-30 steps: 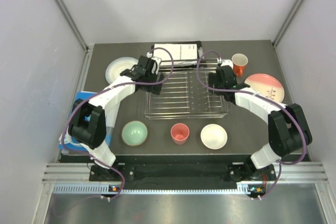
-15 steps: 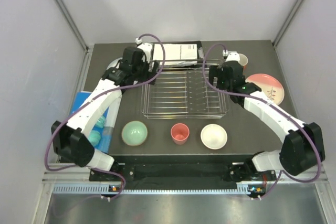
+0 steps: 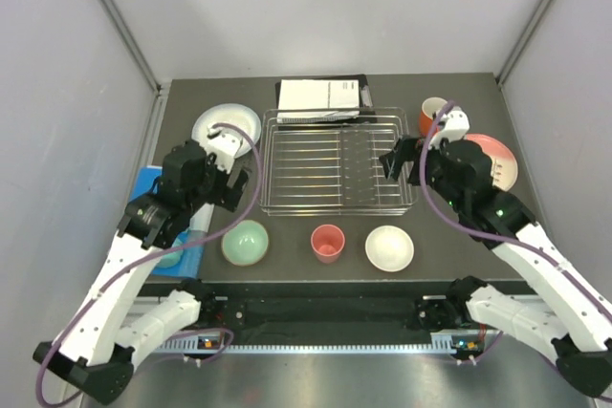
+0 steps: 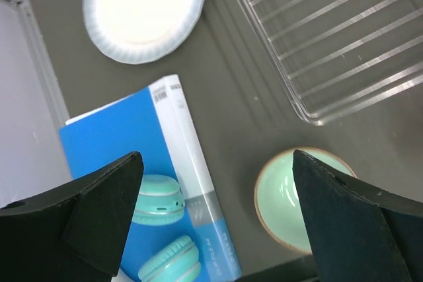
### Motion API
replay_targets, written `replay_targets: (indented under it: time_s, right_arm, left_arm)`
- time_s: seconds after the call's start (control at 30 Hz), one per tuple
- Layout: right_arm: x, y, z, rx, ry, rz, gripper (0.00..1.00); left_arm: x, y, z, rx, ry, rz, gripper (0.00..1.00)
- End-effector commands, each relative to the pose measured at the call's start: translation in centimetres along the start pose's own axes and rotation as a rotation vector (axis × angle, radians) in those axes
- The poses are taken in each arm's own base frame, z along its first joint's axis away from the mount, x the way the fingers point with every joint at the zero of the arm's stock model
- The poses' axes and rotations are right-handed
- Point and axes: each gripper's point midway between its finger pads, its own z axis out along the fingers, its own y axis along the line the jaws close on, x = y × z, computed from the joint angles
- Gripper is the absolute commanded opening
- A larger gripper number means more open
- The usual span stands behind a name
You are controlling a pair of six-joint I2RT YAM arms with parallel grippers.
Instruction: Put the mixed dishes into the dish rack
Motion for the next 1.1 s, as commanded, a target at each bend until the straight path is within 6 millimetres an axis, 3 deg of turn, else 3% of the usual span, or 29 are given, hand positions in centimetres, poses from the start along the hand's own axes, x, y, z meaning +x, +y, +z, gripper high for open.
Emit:
replay_targets:
  time_s: [0.0,0.23,0.5,0.7,0.87,1.07]
  right_arm:
    - [2.7,1.6,-2.3,-0.075,0.056,0.037,1.0]
    - [5.7,2.5,-3.3,-0.115,0.107,0.076,1.0]
    - [6.4,2.8,-4.0,-0.122,0.092,0.065,1.0]
    - [6.3,3.0,-4.7,-0.098,0.08,0.048,1.0]
    - [5.9,3.0,-5.1,-0.095,0.056,0.059,1.0]
    - [5.2,3.1,-5.4,-0.094,0.043,0.059,1.0]
  left_arm:
    - [3.8,-2.2,-0.8,0.132,0.079,0.085,0.99]
    - [8.3,-3.9,0.4,0.206,0.168,0.166,0.99]
    - [13.3,-3.9,3.2,0.203,0.292,0.304,0.99]
    - [15.1,-4.3,4.7,0.198,0.301,0.319,0.99]
    - [15.2,-3.7,5.7,0.156,0.286,0.342,0.99]
    - [17.5,-4.4,7.1,0.177,0.321,0.351,0.99]
